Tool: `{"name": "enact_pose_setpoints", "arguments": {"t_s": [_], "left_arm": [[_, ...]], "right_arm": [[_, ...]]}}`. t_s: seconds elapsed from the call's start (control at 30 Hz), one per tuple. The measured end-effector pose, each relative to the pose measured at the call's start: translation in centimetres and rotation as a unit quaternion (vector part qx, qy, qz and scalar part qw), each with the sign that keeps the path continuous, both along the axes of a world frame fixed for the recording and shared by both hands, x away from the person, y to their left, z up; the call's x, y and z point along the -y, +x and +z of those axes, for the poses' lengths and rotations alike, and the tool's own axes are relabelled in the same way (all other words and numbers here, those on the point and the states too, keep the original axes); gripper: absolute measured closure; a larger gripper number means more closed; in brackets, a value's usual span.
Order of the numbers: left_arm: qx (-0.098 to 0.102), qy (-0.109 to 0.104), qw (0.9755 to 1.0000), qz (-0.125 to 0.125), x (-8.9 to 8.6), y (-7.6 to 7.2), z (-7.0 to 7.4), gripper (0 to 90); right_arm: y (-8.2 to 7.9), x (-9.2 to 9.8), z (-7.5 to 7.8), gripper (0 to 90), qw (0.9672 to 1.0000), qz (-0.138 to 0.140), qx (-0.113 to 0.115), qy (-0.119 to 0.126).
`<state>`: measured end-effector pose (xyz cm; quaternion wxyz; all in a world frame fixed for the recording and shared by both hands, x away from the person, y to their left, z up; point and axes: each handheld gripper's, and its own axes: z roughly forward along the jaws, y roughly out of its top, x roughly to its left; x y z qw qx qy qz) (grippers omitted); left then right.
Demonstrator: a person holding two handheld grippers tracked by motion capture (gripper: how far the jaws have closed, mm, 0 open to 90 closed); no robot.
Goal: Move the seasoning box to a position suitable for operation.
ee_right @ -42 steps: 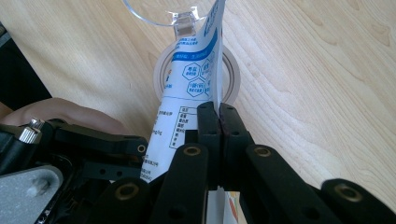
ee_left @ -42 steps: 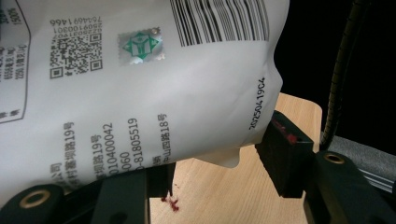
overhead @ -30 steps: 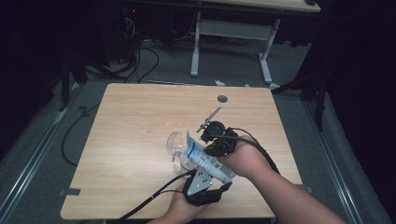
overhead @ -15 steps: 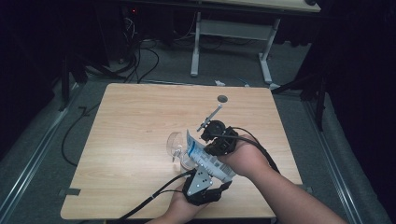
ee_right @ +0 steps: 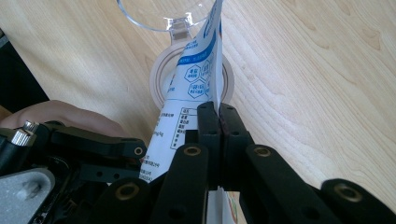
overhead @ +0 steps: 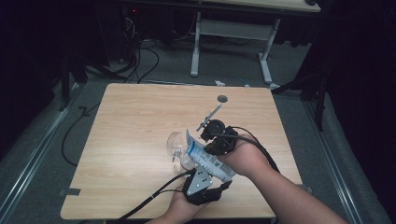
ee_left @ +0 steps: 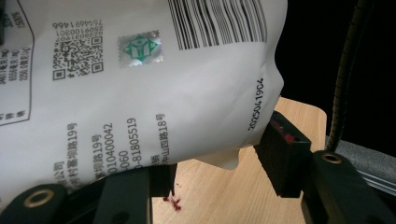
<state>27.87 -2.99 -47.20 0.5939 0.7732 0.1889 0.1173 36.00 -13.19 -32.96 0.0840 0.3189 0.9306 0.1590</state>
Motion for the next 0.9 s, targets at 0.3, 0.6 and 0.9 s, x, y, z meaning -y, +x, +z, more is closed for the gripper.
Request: {"name": "enact_pose_setpoints", "arguments": {"t_s": [0.3, 0.6, 0.9], "left_arm": [[0.001, 0.0, 1.0, 0.0, -0.08, 0.06, 0.09, 51.9], [0.002, -0.001, 1.0, 0.0, -0.02, 0.04, 0.26, 52.2], [0.002, -0.001, 1.0, 0.001, -0.01, 0.09, 0.31, 52.4]], "right_arm": [[0.09, -0.05, 0.01, 89.9, 1.0, 0.0, 0.0, 0.0], [0.08, 0.0, 0.17, 89.9, 1.0, 0.0, 0.001, -0.001], [0.16, -0.05, 0.14, 89.9, 1.0, 0.0, 0.002, -0.004]]}}
